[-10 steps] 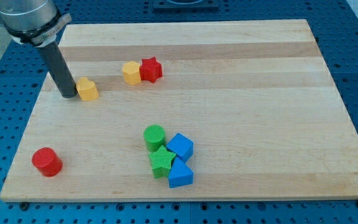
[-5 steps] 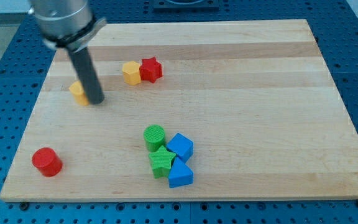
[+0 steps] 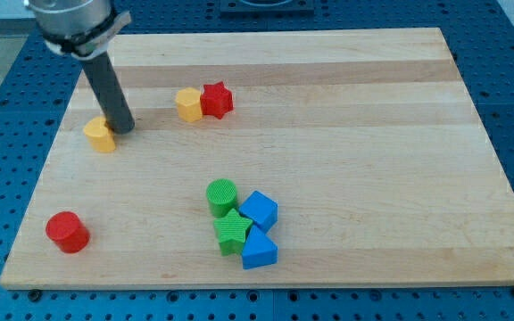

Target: Move the yellow heart to the top left side of the red circle

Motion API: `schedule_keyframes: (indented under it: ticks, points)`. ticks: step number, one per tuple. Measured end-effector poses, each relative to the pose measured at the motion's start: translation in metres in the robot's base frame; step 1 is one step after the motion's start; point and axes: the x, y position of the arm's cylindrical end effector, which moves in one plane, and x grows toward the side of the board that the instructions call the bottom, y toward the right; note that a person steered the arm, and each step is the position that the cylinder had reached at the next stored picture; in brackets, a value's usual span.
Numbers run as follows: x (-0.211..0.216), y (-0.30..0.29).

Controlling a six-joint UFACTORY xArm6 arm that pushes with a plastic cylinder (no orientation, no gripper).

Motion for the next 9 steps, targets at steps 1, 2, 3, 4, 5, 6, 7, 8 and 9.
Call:
schedule_keyframes:
  ticks: [1,2,3,4,5,6,7,8,9]
  points:
    - [0.019,0.003]
    - [-0.030,0.011]
    - [-0.056,-0.002]
    - [-0.008,-0.019]
    - [0.047,-0.019]
    - [0.040,-0.019]
    - [0.010,-0.007]
    - [0.041,-0.006]
    - [0.081,-0.006]
